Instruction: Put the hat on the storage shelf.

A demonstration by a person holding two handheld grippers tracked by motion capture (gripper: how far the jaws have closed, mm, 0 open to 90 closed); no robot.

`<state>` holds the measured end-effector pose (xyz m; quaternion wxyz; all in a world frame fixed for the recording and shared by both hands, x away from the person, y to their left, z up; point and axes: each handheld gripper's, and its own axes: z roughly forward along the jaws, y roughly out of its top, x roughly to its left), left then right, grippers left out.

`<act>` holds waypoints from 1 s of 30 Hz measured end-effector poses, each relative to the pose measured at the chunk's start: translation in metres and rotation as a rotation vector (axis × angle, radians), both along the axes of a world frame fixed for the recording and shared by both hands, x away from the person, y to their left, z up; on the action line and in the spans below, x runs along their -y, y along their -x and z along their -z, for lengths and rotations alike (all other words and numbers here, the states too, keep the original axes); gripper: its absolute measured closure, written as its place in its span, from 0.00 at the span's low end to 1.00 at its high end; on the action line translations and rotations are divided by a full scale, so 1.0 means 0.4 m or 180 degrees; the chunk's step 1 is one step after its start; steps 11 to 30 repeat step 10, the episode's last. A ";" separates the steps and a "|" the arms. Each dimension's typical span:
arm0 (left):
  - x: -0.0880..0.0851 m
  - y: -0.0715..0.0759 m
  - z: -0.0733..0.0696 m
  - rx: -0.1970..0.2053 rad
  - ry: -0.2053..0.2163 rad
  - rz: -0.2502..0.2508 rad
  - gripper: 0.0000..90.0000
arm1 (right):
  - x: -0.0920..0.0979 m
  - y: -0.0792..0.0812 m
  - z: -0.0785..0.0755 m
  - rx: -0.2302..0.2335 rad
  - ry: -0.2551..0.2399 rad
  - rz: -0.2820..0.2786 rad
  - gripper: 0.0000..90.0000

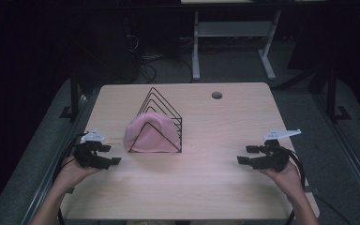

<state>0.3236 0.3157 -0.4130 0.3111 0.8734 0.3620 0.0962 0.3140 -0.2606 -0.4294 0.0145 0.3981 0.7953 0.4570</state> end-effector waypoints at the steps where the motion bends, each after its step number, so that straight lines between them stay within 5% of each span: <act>1: 0.001 0.005 0.004 0.0024 -0.0057 0.0034 0.30 | 0.007 0.009 0.006 -0.0004 0.0019 0.0017 0.29; 7: 0.020 0.042 0.043 0.0049 -0.0038 -0.0020 0.30 | 0.029 0.072 0.029 -0.0029 0.0144 0.0099 0.28; 10: 0.029 0.055 0.058 0.0076 0.0008 -0.0054 0.30 | 0.023 0.107 0.048 0.0107 0.0137 0.0134 0.27; 30: 0.029 0.055 0.058 0.0076 0.0008 -0.0054 0.30 | 0.023 0.107 0.048 0.0107 0.0137 0.0134 0.27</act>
